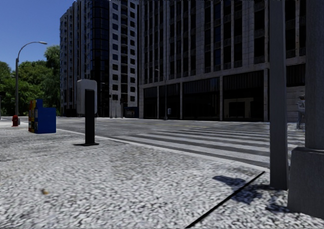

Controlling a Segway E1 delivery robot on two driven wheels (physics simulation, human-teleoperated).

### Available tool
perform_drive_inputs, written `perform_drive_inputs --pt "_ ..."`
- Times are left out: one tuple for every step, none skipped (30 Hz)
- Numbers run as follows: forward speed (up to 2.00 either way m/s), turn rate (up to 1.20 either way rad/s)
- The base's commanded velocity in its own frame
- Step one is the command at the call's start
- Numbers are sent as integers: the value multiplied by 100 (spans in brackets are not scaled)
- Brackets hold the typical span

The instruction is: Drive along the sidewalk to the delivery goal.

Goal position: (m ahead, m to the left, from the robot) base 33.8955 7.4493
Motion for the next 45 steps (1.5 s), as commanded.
perform_drive_inputs --pt "148 38" --pt "148 33" --pt "148 26" --pt "148 24" --pt "148 20" --pt "148 20" --pt "152 17" --pt "200 10" --pt "200 0" --pt "200 0" --pt "200 0" --pt "200 0" --pt "200 0" --pt "195 -13" --pt "195 -13" --pt "189 -18" --pt "184 -19" --pt "180 -20" --pt "176 -20" --pt "170 -24" --pt "166 -28" --pt "165 -31" --pt "164 -31" --pt "164 -31" --pt "164 -32" --pt "164 -32" --pt "164 -32" --pt "164 -32" --pt "164 -34" --pt "164 -41" --pt "164 -52" --pt "164 -51" --pt "164 -44" --pt "164 -43" --pt "164 -42" --pt "164 -42" --pt "164 -42" --pt "164 -42" --pt "164 -42" --pt "164 -42" --pt "164 -42" --pt "164 -43" --pt "164 -50" --pt "164 -53" --pt "164 -53"
